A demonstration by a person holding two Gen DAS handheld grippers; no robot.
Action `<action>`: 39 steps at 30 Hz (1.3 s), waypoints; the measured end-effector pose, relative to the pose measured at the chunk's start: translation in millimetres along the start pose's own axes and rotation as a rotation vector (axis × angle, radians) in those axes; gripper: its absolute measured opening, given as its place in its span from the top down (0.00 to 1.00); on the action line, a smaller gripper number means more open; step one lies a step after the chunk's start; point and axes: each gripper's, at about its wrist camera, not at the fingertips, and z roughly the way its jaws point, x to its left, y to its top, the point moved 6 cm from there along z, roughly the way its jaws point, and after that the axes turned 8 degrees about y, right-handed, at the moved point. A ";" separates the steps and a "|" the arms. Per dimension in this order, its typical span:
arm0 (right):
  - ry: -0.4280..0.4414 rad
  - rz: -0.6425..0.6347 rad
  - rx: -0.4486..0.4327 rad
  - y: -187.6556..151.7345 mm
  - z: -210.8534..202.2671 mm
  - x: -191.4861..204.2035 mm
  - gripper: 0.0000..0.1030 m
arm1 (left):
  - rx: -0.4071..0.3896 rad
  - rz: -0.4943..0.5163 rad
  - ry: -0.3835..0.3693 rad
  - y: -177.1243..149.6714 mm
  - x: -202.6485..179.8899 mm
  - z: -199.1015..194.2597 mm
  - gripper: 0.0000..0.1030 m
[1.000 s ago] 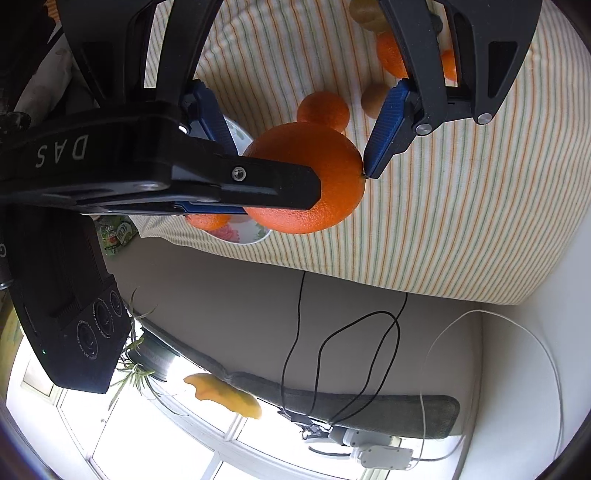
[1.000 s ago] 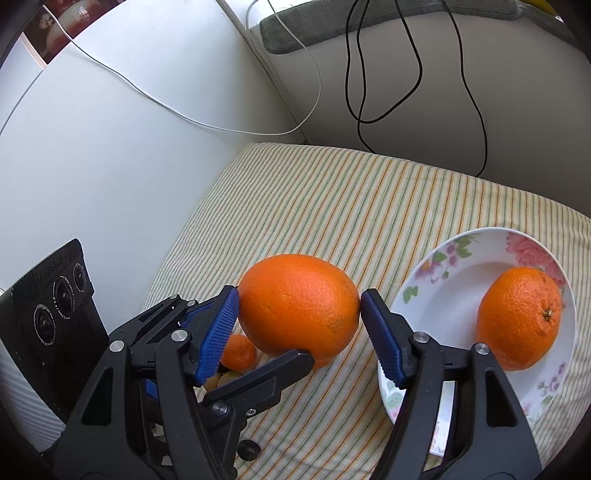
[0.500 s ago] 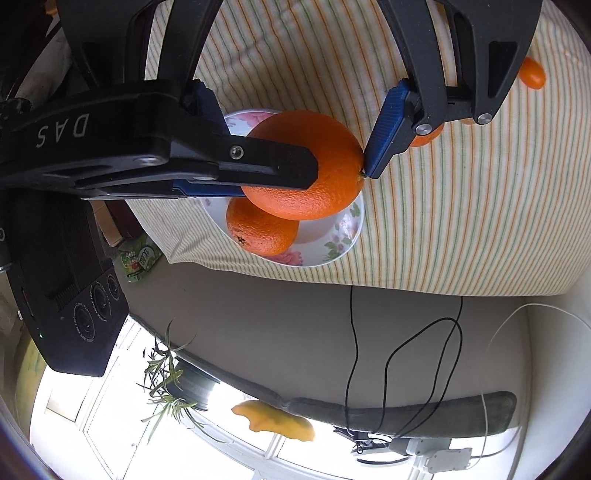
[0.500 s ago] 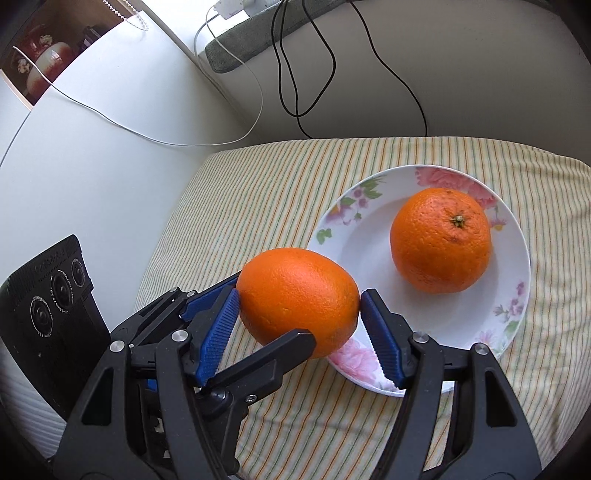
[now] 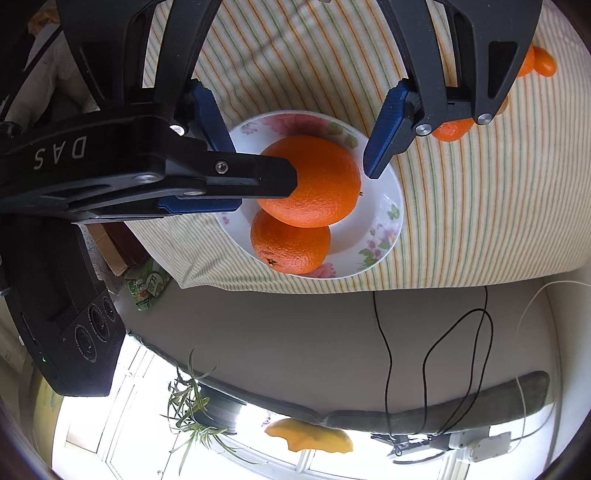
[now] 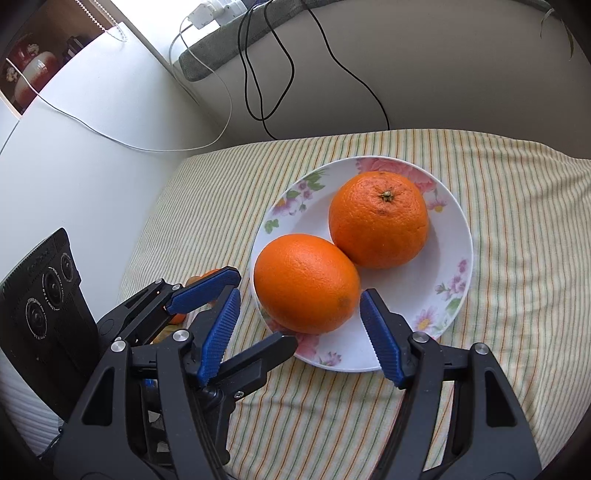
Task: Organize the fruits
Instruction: 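Open the right tool and withdraw from the plate, then move the left tool to the dark plum and close on it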
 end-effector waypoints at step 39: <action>-0.066 -0.494 -0.133 -80.8 -18.3 115.7 0.31 | -0.070 -0.166 0.205 -104.6 128.6 -113.4 0.58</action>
